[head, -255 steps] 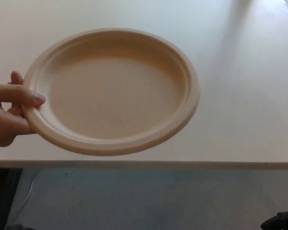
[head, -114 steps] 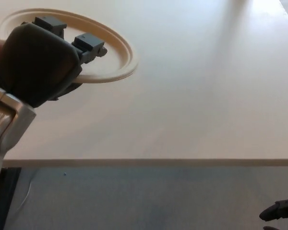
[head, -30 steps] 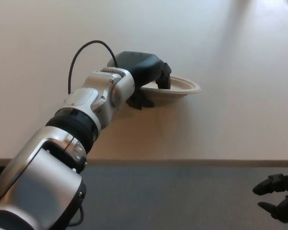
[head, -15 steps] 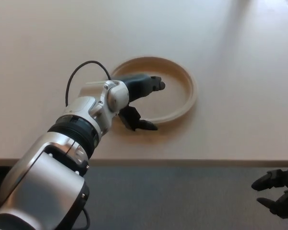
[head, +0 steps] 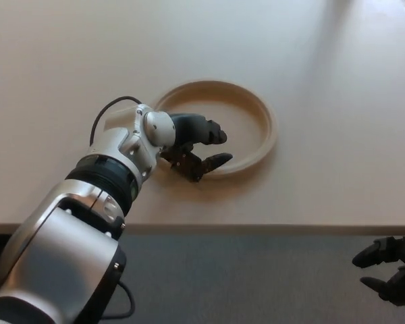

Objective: A person passes a plate to the robot and the robot grabs it with its left hand and places it at the centre of the table infront of it

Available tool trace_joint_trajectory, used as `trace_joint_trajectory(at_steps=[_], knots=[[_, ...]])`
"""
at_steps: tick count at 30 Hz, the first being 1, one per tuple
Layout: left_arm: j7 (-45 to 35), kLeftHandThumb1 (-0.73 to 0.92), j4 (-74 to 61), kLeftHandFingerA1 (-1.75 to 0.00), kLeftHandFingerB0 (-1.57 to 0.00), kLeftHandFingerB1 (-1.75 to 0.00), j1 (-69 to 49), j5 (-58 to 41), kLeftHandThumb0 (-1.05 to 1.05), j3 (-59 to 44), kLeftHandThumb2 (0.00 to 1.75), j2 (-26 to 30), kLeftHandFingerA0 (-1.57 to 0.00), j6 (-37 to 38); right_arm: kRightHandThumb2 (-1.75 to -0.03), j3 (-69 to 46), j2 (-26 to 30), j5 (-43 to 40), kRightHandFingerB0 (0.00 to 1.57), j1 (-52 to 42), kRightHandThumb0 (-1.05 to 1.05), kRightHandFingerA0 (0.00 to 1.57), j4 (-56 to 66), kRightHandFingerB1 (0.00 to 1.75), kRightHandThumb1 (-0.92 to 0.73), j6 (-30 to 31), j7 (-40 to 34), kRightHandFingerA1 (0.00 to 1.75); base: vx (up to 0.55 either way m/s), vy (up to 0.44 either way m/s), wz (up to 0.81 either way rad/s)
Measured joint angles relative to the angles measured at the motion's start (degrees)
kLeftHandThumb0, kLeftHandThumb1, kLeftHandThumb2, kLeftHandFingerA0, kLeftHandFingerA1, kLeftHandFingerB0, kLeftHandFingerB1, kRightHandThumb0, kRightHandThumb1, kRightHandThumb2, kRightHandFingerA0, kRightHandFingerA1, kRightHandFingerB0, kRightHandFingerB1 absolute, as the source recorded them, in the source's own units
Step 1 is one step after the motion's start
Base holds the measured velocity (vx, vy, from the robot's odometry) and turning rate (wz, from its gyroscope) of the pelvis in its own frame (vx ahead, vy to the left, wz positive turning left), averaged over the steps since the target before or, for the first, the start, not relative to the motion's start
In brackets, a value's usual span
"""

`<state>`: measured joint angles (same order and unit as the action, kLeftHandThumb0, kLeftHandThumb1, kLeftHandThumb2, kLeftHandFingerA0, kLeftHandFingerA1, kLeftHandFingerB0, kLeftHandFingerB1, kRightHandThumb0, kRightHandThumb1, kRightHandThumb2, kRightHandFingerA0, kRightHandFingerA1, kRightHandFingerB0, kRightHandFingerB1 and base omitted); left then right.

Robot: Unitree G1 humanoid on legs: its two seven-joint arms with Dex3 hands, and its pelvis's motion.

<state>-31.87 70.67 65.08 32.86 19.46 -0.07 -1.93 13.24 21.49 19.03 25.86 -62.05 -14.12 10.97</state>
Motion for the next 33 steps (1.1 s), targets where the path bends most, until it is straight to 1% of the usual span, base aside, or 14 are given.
trace_joint_trajectory(at_steps=[1, 3, 4, 8, 12, 13, 14, 20, 22, 23, 24, 25, 26, 33], knots=[[-0.4, 0.77, -0.6, -0.11, 0.0, -0.08, 0.0, -0.4, -0.95, -0.3, 1.21, 0.1, 0.0, -0.2, -0.58, 0.0, 0.0, 0.0, 0.57, 0.1, -0.56, 0.73, 0.0, 0.53, -0.64, 0.0, 0.1, 0.66, 0.0, 0.0, 0.0], [-0.7, 0.82, -2.9, -0.03, 0.0, -0.02, 0.2, -0.5, -1.05, 0.2, 1.15, 1.0, 0.0, -0.1, -0.58, -0.1, 0.0, 0.0, 0.57, 0.1, -0.57, 0.73, 0.0, 0.52, -0.64, 0.1, 0.3, 0.65, 0.0, 0.0, 0.0], [-0.7, 0.77, -4.6, -0.11, 0.0, -0.1, 0.4, -0.6, -0.93, 0.2, 1.16, 1.8, 0.0, 0.0, -0.58, -0.1, 0.0, 0.0, 0.57, 0.1, -0.56, 0.73, 0.0, 0.53, -0.64, 0.1, 0.4, 0.66, 0.0, 0.0, 0.0], [-1.4, 0.76, -14.7, -0.13, 0.0, -0.12, 0.7, -2.7, -0.91, -2.8, 1.16, 5.0, 0.0, 0.3, -0.58, -0.1, 0.1, 0.1, 0.57, 0.1, -0.55, 0.72, 0.0, 0.53, -0.63, 0.1, 0.5, 0.66, 0.0, 0.0, 0.0], [-1.5, 0.81, -22.8, -0.13, 0.0, -0.1, 0.8, -3.6, -0.91, -4.2, 1.2, 7.4, 0.0, 0.5, -0.59, -0.1, 0.1, 0.1, 0.56, 0.1, -0.58, 0.76, 0.0, 0.53, -0.63, 0.1, 0.5, 0.69, 0.0, 0.0, 0.0], [-1.6, 0.92, -25.8, -0.12, 0.0, -0.06, 0.8, -4.0, -0.92, -4.9, 1.3, 8.0, 0.0, 0.5, -0.59, -0.1, 0.1, 0.1, 0.56, 0.1, -0.59, 0.73, 0.0, 0.53, -0.63, 0.1, 0.5, 0.68, 0.0, 0.0, 0.0], [-1.6, 0.92, -28.5, -0.12, 0.0, -0.06, 0.9, -4.2, -0.92, -5.4, 1.3, 8.8, 0.0, 0.5, -0.59, -0.1, 0.1, 0.1, 0.56, 0.1, -0.59, 0.73, 0.1, 0.53, -0.63, 0.1, 0.5, 0.68, 0.0, 0.0, 0.0], [-1.7, 0.81, -39.8, -0.16, -0.02, -0.12, 0.6, -5.3, -0.95, -8.2, 1.19, 12.0, -0.02, 0.9, -0.59, 0.0, 0.1, 0.3, 0.57, 0.1, -0.58, 0.73, 0.1, 0.53, -0.64, 0.2, 0.5, 0.65, 0.0, 0.0, 0.0], [-1.7, 0.8, -45.9, -0.2, -0.08, -0.09, -0.9, -6.1, -0.99, -10.1, 1.16, 12.8, -0.09, 0.8, -0.59, 0.0, 0.1, 0.3, 0.57, 0.1, -0.59, 0.73, 0.1, 0.53, -0.64, 0.2, 0.5, 0.66, 0.0, 0.0, 0.0], [-1.7, 0.73, -47.8, -0.35, -0.06, -0.17, -1.6, -6.3, -0.91, -10.7, 1.1, 13.1, -0.07, 0.8, -0.59, 0.0, 0.1, 0.4, 0.57, 0.1, -0.6, 0.73, 0.1, 0.54, -0.64, 0.2, 0.5, 0.66, 0.0, 0.0, 0.0], [-1.8, 0.68, -49.6, -0.46, -0.01, -0.22, -2.3, -6.5, -0.85, -11.2, 1.0, 13.2, -0.19, 0.8, -0.59, 0.0, 0.1, 0.4, 0.57, 0.1, -0.6, 0.73, 0.1, 0.53, -0.64, 0.2, 0.5, 0.66, 0.0, 0.0, 0.0], [-1.8, 0.68, -51.8, -0.46, -0.01, -0.22, -3.2, -6.7, -0.85, -11.8, 1.0, 13.4, -0.19, 0.8, -0.59, 0.0, 0.1, 0.4, 0.57, 0.1, -0.6, 0.73, 0.1, 0.53, -0.64, 0.2, 0.5, 0.66, 0.0, 0.0, 0.0], [-1.8, 0.81, -54.1, -0.36, -0.04, -0.2, -4.3, -7.0, -0.75, -12.4, 0.65, 13.5, -0.28, 0.7, -0.59, 0.0, 0.1, 0.4, 0.55, 0.1, -0.59, 0.72, 0.1, 0.52, -0.64, 0.2, 0.5, 0.65, 0.0, 0.0, 0.0], [-2.0, 0.83, -69.3, -0.33, -0.09, -0.22, -15.6, -9.0, -0.75, -16.5, 0.67, 13.5, -0.31, 0.8, -0.59, -0.1, 0.0, 0.6, 0.5, 0.1, -0.56, 0.71, 0.1, 0.53, -0.65, 0.2, 0.5, 0.66, 0.0, 0.0, 0.0]])
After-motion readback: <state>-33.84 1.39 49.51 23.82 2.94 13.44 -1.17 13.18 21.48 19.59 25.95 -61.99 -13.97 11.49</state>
